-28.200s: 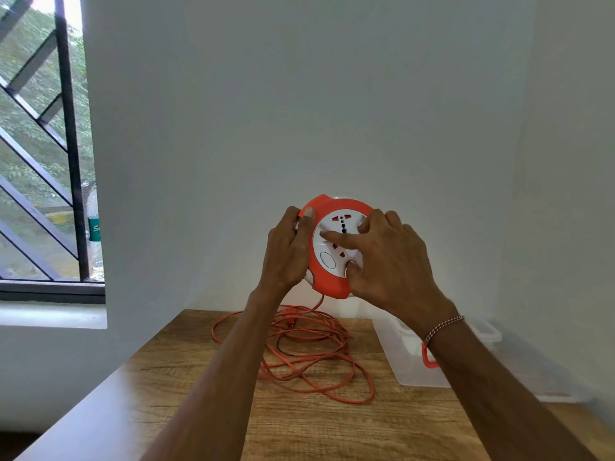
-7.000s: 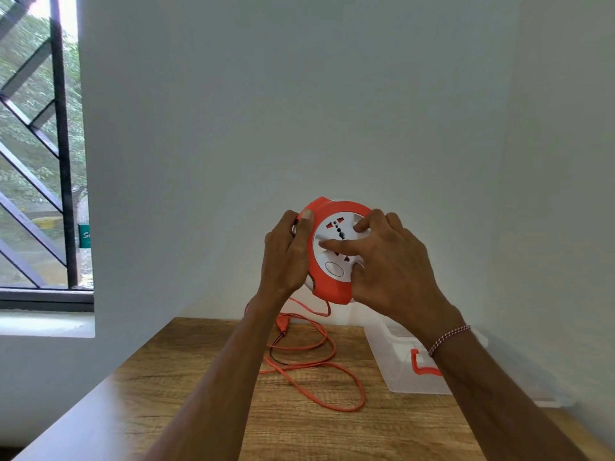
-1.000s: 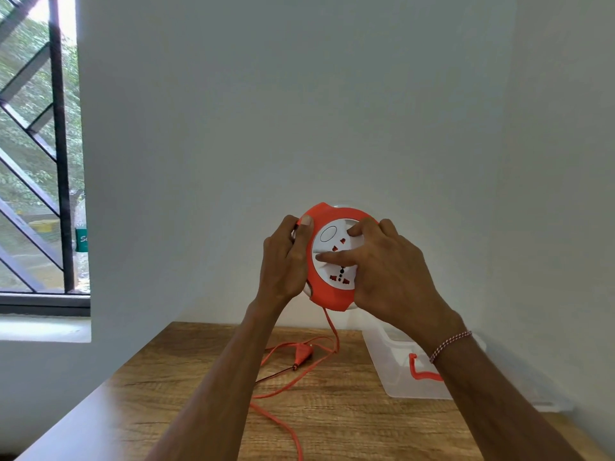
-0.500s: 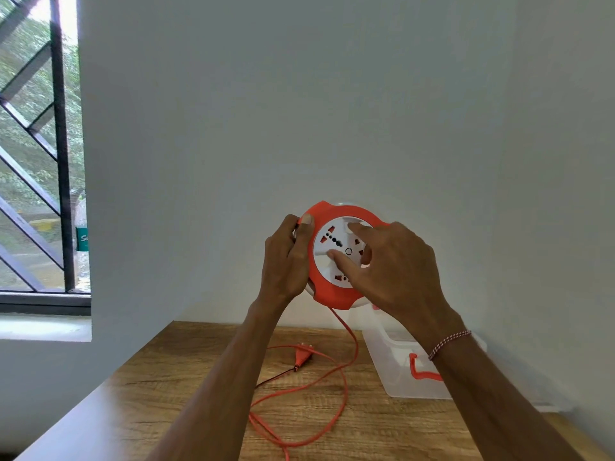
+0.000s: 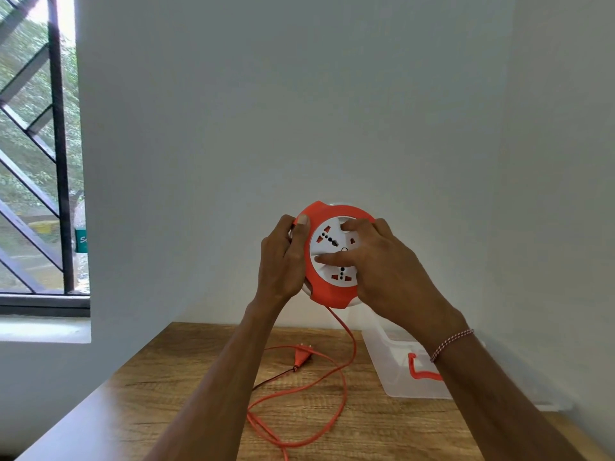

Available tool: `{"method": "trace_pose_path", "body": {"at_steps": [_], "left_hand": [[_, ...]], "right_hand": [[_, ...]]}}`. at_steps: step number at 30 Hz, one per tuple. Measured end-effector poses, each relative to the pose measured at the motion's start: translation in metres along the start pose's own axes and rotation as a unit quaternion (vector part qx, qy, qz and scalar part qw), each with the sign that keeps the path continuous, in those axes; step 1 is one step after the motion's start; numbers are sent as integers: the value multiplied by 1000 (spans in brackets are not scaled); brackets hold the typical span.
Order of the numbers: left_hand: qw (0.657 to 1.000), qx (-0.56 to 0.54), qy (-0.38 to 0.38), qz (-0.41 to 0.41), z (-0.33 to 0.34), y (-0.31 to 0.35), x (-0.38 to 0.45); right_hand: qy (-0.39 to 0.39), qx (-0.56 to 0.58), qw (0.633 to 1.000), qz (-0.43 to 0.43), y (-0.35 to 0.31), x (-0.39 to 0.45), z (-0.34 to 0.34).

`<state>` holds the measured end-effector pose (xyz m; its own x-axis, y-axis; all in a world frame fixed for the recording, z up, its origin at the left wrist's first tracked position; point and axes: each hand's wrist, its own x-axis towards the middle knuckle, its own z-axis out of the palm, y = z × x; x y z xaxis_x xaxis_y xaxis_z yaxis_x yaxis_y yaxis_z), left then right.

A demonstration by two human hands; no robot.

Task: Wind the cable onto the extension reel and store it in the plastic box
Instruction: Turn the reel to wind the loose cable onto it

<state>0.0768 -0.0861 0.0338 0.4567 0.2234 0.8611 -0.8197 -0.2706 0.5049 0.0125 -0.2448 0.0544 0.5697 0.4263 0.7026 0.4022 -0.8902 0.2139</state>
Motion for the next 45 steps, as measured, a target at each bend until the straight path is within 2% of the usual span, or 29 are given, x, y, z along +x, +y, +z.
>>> {"method": "trace_pose_path", "body": {"at_steps": [4, 7, 11, 14, 19, 23, 26, 30, 32, 35, 41, 45], "left_hand": [[1000, 3, 0, 0, 0, -1, 0], [1000, -3, -6, 3, 0, 0, 0], [1000, -3, -3, 5, 0, -2, 1], [1000, -1, -3, 1, 1, -2, 0], [1000, -6, -5, -5, 1, -4, 0], [1000, -5, -3, -7, 0, -3, 1], [1000, -4, -3, -5, 0, -3, 0], [1000, -2, 0, -7, -1, -5, 1], [1000, -2, 0, -7, -1, -5, 2], [1000, -1, 1, -6, -1, -5, 2], [1000, -12, 1, -3, -2, -2, 2], [1000, -9, -7, 8, -2, 1, 1]], "right_hand": [[15, -32, 999, 2, 0, 0, 2], [60, -8, 998, 17, 4, -3, 8], [117, 15, 989, 84, 3, -3, 10], [130, 46, 984, 115, 0, 0, 8], [129, 62, 986, 88, 4, -1, 2], [171, 66, 982, 36, 8, 0, 1], [142, 79, 987, -4, 8, 1, 2], [22, 49, 998, -16, 4, 0, -1], [-12, 15, 1000, -8, 0, 0, -1], [-2, -18, 1000, -5, -3, -1, -2], [50, -4, 999, 16, -3, -3, 4], [94, -2, 993, 68, -4, -6, 10]]}}
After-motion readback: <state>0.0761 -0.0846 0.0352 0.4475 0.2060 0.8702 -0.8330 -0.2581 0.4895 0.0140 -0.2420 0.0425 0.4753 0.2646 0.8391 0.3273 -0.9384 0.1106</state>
